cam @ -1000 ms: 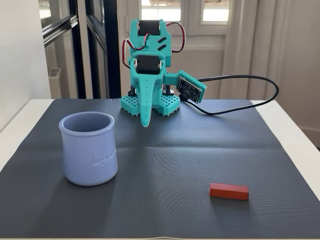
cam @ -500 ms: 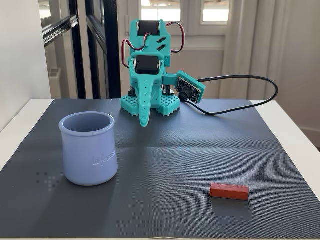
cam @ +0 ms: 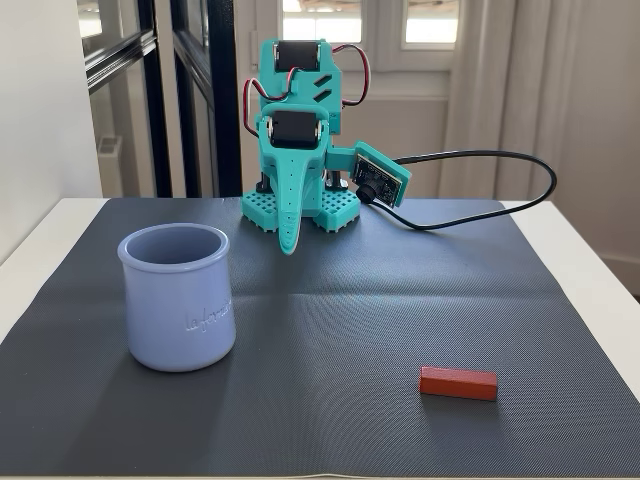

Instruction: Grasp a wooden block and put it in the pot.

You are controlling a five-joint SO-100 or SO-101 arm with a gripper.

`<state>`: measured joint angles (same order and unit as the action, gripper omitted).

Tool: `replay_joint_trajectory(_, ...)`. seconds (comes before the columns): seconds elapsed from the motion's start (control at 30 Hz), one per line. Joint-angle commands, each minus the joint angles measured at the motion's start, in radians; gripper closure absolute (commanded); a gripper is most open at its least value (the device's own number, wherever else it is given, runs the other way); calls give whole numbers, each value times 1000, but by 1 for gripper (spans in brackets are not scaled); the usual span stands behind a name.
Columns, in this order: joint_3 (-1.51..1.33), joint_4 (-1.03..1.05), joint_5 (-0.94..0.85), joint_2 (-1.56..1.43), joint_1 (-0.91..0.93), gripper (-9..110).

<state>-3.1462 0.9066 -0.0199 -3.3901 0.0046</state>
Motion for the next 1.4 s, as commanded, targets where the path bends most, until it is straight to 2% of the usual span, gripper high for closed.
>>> replay_joint_trajectory(0.0,28,-5,8,11,-5,101)
replay_joint_trajectory(0.27,301,-12,8,400,-17,101)
replay_joint_trajectory(0.57,729,-14,26,999,-221,101)
replay_joint_trajectory(0.87,1035,-14,370,1450,-324,101)
replay_joint_trajectory(1.37,1459,-14,617,1922,-391,101)
